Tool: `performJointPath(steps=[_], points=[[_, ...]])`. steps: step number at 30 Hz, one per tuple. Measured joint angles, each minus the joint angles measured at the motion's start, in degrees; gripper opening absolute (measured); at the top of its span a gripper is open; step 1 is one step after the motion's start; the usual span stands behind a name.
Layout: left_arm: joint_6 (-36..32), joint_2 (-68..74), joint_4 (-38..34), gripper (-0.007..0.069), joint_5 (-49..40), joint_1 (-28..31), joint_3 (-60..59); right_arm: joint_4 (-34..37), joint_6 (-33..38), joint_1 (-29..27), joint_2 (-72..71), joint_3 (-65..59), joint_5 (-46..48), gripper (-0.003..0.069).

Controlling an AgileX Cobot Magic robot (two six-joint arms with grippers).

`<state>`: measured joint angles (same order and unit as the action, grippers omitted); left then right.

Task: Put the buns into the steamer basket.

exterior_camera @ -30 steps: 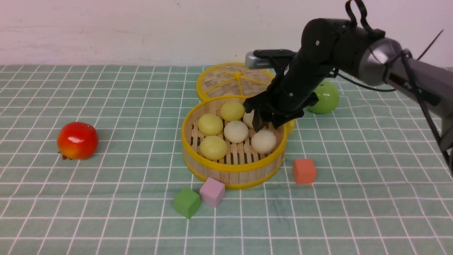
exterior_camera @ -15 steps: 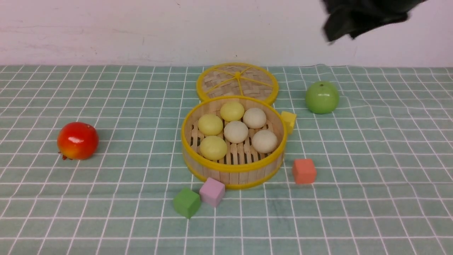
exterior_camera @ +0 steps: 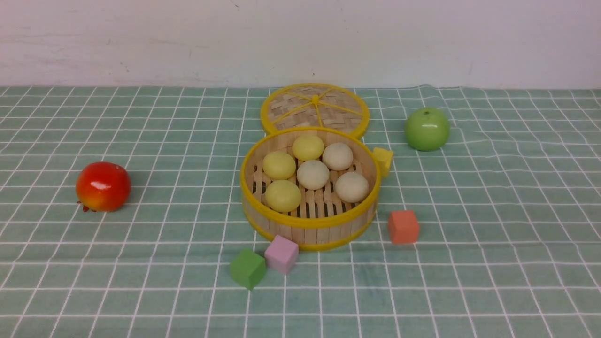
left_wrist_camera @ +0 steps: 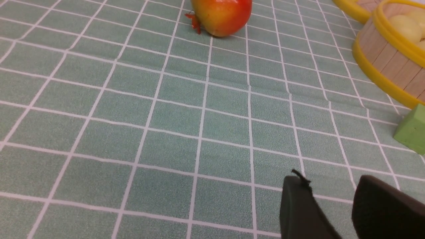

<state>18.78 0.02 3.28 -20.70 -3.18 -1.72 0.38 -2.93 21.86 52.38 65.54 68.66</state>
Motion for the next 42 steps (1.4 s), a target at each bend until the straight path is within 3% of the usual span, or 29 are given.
performJointPath(steps=[9,17,26,30,42], points=[[0.0,0.0,0.0,0.0238,-0.01,0.0,0.0,-6.74,0.14,-2.59,-11.56,-5.71,-2.43,-0.0013],[0.0,0.0,0.0,0.0238,0.0,0.0,0.0,-5.58,-1.51,-18.33,-32.88,-27.02,-23.95,-0.0009],[0.0,0.0,0.0,0.0238,0.0,0.0,0.0,-10.03,-2.13,-20.54,-52.25,-58.4,-47.06,-0.0001],[0.0,0.0,0.0,0.0238,-0.09,0.0,0.0,-8.04,-2.68,-21.14,-52.96,-66.41,-47.16,0.0],[0.0,0.0,0.0,0.0238,-0.01,0.0,0.0,-5.37,-2.75,-21.68,-53.02,-66.42,-46.8,0.0015]])
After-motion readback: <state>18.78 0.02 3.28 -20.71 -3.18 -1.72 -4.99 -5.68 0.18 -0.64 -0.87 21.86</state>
